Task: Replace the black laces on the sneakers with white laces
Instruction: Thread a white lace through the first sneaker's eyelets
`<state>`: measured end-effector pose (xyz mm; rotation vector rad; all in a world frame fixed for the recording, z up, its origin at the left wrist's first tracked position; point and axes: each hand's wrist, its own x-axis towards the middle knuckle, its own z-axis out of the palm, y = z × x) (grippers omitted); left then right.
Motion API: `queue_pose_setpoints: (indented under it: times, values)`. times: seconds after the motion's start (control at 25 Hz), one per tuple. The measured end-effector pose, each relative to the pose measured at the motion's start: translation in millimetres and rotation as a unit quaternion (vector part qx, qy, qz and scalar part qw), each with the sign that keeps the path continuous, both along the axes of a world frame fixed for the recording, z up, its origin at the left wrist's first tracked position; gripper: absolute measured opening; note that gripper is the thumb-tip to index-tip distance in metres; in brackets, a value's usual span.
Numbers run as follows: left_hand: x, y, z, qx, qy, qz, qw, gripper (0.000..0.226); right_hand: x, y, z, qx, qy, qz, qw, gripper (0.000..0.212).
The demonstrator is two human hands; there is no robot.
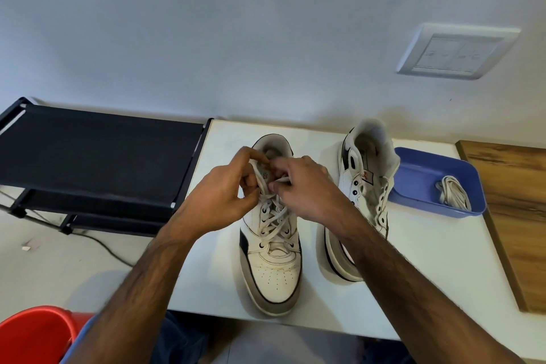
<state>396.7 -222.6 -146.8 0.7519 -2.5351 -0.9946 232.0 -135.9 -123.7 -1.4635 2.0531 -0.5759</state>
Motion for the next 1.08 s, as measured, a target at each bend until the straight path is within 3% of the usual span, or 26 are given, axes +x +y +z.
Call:
queue_pose_setpoints:
  times: [0.12,0.4,0.56,0.68,0.76,0.84,0.92,0.96,1.0,1.08]
  values:
    - [1,-1,0,0.068,0.042,0.022,0.997,0.049,-3,3,1,-0.018,-0.044,-0.015,0.999,0.04]
    - [1,-2,1,0.137,0.068,0.045,0.987,0.033,-2,3,-1,-0.015,-0.039,-0.045,0.998,0.018]
    - [3,-7,3,0.171,0.052,0.027,0.983,0.032,8,4,-5,-0.045,0.038,-0.045,0.997,0.022]
    - [7,-11,6,0.213,0.09,0.039,0.972,0.021,11,4,-8,-0.055,0.035,-0.057,0.996,0.02]
    - [16,-18,11,0.268,0.193,0.053,0.942,0.018,10,5,-9,-0.058,0.028,-0.057,0.996,0.018]
    - [23,-27,15,0.34,0.32,0.064,0.882,0.021,10,4,-12,-0.062,0.023,-0.057,0.996,0.018]
    - [26,-30,16,0.378,0.389,0.089,0.836,0.015,10,3,-13,-0.061,0.014,-0.052,0.997,0.018]
    - [25,-30,15,0.367,0.387,0.112,0.839,0.013,9,3,-14,-0.061,0.008,-0.047,0.997,0.018]
    - [23,-29,12,0.324,0.354,0.137,0.867,0.013,7,4,-13,-0.06,-0.003,-0.039,0.997,0.017]
    - [16,-24,3,0.172,0.199,0.129,0.956,0.01,-1,5,-9,-0.05,-0.058,-0.023,0.997,0.011]
